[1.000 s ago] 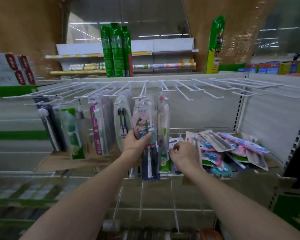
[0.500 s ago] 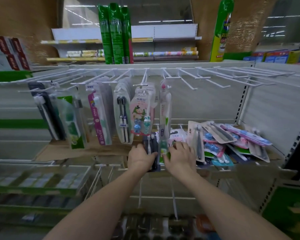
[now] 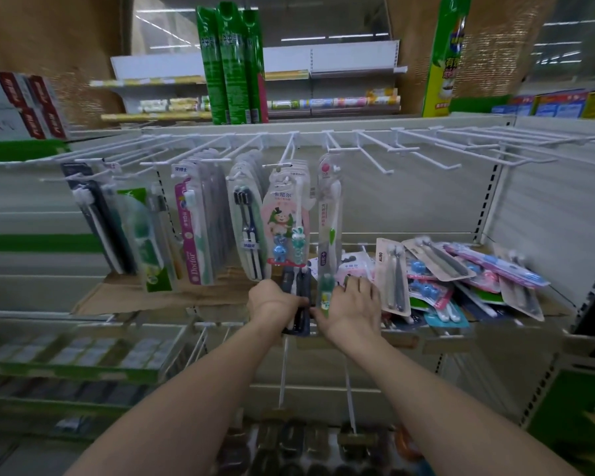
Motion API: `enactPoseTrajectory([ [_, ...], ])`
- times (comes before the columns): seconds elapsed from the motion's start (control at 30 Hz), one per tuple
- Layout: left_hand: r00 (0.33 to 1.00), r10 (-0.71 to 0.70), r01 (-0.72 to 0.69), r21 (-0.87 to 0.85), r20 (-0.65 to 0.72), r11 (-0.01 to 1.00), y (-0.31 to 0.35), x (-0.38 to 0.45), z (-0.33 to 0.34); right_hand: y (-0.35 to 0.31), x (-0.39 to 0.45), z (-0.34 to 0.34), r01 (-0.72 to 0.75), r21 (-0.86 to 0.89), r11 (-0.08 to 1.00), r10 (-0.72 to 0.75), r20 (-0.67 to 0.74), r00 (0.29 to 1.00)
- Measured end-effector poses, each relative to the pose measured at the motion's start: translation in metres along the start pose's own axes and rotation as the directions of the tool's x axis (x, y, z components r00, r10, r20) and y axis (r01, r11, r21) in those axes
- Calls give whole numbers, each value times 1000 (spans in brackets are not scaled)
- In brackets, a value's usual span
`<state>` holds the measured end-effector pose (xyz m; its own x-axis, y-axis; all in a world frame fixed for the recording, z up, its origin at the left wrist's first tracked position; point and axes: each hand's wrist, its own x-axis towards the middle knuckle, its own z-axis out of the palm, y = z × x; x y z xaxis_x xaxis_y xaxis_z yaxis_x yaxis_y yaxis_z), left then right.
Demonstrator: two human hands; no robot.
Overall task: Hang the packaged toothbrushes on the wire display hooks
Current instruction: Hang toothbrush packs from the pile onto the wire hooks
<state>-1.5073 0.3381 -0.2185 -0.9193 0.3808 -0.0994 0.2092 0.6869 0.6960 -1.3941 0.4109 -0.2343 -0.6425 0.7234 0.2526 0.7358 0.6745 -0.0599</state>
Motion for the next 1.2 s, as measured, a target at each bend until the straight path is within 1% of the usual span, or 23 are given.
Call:
enactPoseTrajectory([
  [0.1, 999, -32, 33, -51, 9, 998, -3, 1, -9, -2, 2, 3, 7, 3, 1000, -7, 13, 1000],
  [0.23, 995, -95, 101, -205, 39, 974, -10, 4, -12, -6, 2, 3, 22, 11, 1000, -22, 5, 1000],
  [0.33, 992, -111, 122, -237, 58, 964, -13, 4, -14, -11, -1, 0, 27, -56, 998, -26, 20, 999],
  [0.43, 992, -110, 125, -272, 70, 954, -15, 6, -18, -19, -2, -6, 4, -109, 994, 3, 62, 998],
  [0.57, 992, -99, 119, -282, 82, 952, -18, 6, -24, -26, 0, -15, -20, -114, 993, 33, 112, 993],
  [0.7, 992, -77, 104, -292, 102, 951, -25, 9, -26, -32, 0, -18, -34, -63, 997, 40, 93, 995],
  [0.87, 991, -57, 89, -289, 118, 953, -31, 10, -29, -42, -1, -12, 13, -168, 986, 4, 105, 994],
  [0.97, 991, -51, 86, -287, 126, 954, -32, 11, -30, -45, -2, -9, 8, -168, 986, 10, 103, 995],
  [1.07, 989, -48, 89, -305, 140, 948, -34, 13, -29, -41, -2, -8, -4, -69, 998, 8, 57, 998],
  [1.13, 988, -45, 89, -312, 144, 946, -35, 15, -28, -31, -5, -4, 19, -9, 1000, -20, -26, 999],
  [1.2, 989, -42, 88, -329, 144, 940, -35, 17, -26, -19, -8, 0, 24, 13, 1000, -22, -137, 990],
])
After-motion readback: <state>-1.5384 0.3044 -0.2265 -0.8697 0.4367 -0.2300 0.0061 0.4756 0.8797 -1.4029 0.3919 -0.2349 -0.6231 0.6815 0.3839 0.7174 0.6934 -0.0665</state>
